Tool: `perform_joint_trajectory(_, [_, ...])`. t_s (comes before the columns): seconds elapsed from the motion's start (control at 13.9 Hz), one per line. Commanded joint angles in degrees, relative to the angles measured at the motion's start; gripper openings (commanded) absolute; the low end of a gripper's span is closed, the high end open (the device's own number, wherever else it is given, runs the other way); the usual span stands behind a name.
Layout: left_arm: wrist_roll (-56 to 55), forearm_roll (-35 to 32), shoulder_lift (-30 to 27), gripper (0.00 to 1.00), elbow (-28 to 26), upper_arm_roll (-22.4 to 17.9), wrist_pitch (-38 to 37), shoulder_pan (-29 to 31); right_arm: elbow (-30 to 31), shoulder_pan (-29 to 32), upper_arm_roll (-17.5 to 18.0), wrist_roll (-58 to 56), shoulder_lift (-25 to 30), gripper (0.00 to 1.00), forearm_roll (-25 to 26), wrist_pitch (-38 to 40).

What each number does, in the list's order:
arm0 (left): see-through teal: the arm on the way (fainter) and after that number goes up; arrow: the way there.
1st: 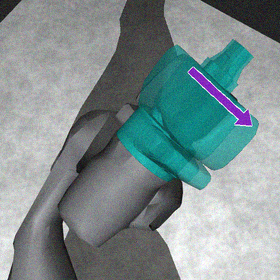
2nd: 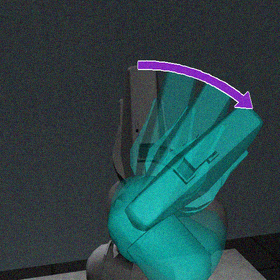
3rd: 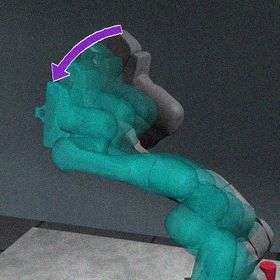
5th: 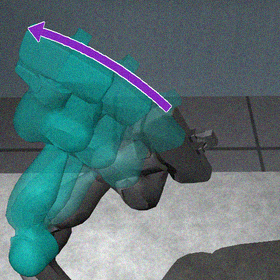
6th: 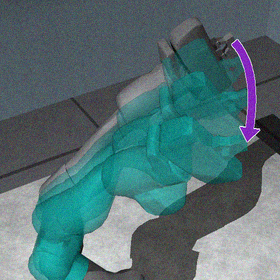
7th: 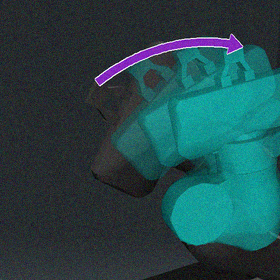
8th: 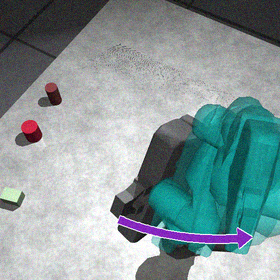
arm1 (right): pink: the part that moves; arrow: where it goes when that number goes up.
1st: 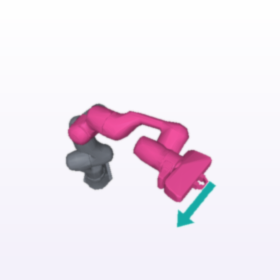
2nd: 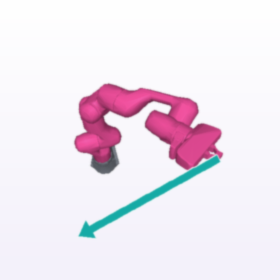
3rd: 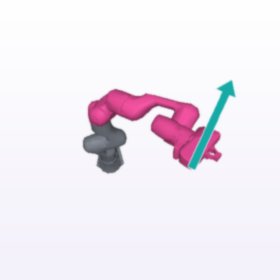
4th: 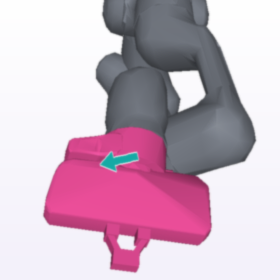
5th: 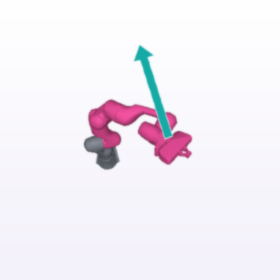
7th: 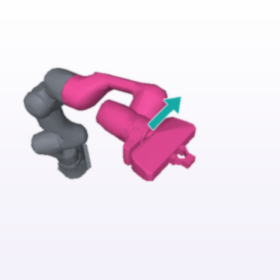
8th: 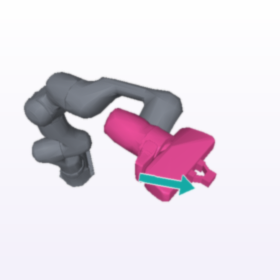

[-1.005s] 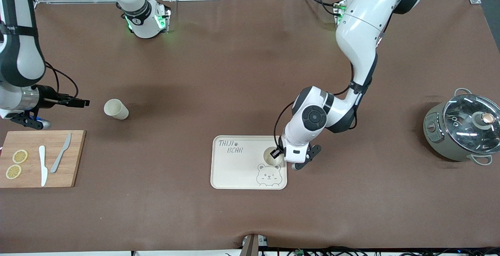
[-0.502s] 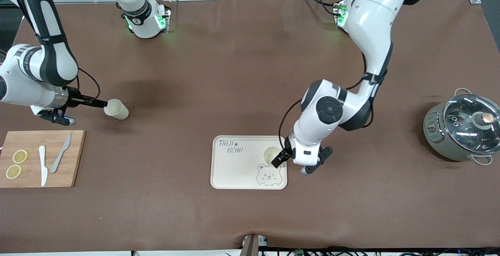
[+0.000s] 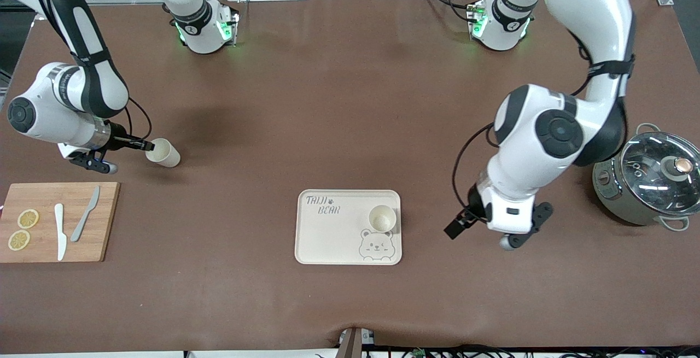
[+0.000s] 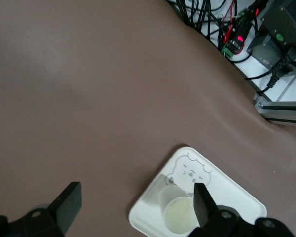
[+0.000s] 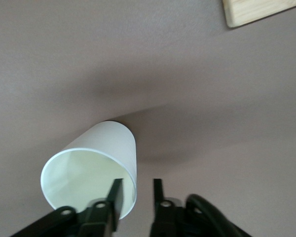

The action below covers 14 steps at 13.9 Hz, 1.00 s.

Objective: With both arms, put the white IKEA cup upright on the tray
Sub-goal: 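Release the cup and withdraw the left gripper while the right gripper grasps the other cup, then carry the second cup with the right gripper and lower it onto the tray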

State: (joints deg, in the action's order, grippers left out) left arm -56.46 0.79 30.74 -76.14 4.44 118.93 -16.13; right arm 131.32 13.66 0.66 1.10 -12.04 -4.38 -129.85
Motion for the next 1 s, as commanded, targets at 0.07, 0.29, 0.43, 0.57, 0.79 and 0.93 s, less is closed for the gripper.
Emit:
perform_joint_trajectory(0.07, [4.7, -1.5, -5.2, 1.00, -2.3, 0.1, -7.7, 1.6, 0.8, -2.1, 0.4, 1.4, 0.7, 0.00, -1.2, 0.0])
perform_joint_trajectory(0.29, [7.3, -1.9, -7.5, 1.00, -2.2, 0.0, -14.9, 3.1, -3.2, -9.2, 0.5, 14.3, 2.0, 0.00, -1.3, 7.1])
perform_joint_trajectory(0.43, [12.3, -2.5, -8.7, 1.00, -2.3, 0.2, -15.9, 5.7, -8.2, -14.4, 0.5, 23.7, 1.6, 0.00, -2.3, 12.1])
perform_joint_trajectory(0.57, [18.7, -2.6, -9.6, 1.00, -2.2, 0.1, -18.0, 7.9, -11.2, -19.2, 0.4, 30.0, 1.1, 0.00, -7.7, 12.2])
perform_joint_trajectory(0.79, [29.9, -3.4, -11.4, 1.00, -2.1, 0.0, -18.4, 10.6, -18.7, -26.1, 0.4, 40.8, -2.8, 0.00, -13.4, 12.1])
perform_joint_trajectory(0.93, [33.2, -3.6, -13.2, 1.00, -2.2, 0.0, -19.7, 12.8, -26.3, -31.0, 0.4, 52.2, -7.7, 0.00, -13.6, 12.0])
